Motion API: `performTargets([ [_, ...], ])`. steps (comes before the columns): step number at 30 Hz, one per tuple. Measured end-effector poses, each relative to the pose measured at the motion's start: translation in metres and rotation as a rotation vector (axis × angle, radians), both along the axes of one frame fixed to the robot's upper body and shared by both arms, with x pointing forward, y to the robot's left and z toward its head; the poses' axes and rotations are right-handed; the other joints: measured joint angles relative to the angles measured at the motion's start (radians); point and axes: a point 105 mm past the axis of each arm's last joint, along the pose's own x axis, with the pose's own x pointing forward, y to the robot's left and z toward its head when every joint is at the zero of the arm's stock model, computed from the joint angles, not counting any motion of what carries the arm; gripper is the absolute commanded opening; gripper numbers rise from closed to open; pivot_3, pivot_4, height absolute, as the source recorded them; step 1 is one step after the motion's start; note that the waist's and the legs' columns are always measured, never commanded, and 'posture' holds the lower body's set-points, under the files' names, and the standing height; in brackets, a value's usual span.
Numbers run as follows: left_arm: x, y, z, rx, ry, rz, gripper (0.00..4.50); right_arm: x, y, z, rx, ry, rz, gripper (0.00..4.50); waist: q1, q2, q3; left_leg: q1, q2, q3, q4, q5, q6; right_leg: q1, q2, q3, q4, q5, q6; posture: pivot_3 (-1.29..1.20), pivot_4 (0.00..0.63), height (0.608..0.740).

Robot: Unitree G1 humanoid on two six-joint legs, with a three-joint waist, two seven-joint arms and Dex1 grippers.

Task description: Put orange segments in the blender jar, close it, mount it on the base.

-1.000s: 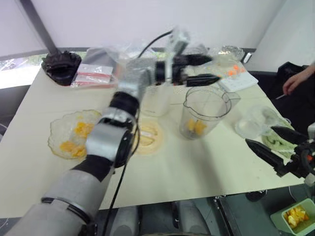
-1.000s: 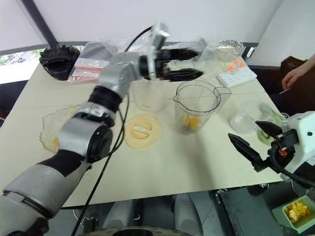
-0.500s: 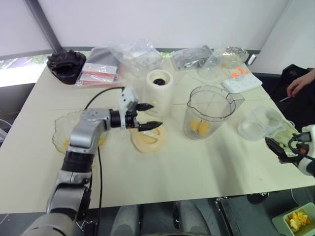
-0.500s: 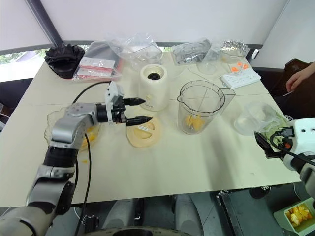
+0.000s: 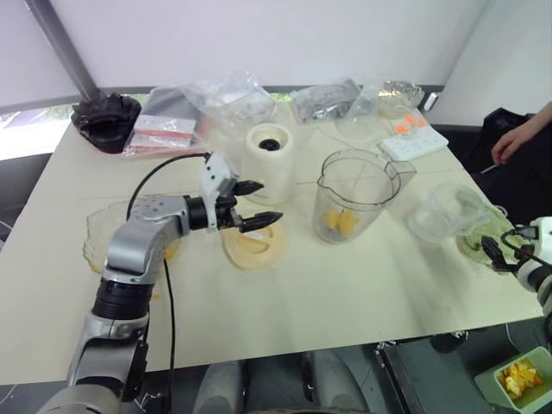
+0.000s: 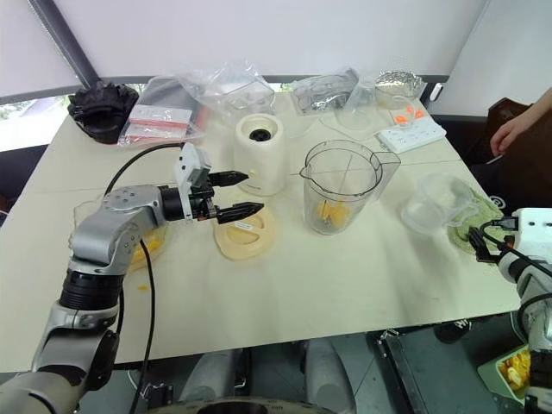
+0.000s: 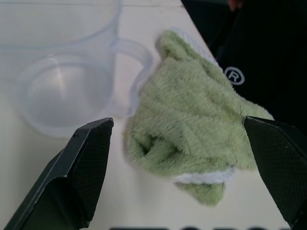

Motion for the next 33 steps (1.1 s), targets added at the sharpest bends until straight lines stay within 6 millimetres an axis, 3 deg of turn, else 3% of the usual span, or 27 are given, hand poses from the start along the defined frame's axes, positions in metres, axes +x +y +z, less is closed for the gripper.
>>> performTargets([
  [9, 0.001, 0.0, 0.002, -0.014, -0.003, 0.011, 4.45, 0.024, -0.001, -0.001, 0.062, -0.073, -0.024, 4.5, -0.002, 0.0, 0.0, 0.001, 0.0, 0.0, 0.0, 0.0, 0.0, 0.001, 0.0, 0.001, 0.0, 0.0, 0.0, 0.0, 0.15, 0.74],
  [33, 0.004, 0.004, 0.009, -0.007, -0.041, 0.041, 4.45, 0.052, 0.004, -0.017, 0.097, -0.1, -0.062, 4.5, -0.009, 0.001, 0.0, 0.002, 0.0, 0.001, -0.001, 0.0, 0.0, 0.001, 0.001, 0.001, 0.0, 0.0, 0.0, 0.0, 0.15, 0.74],
])
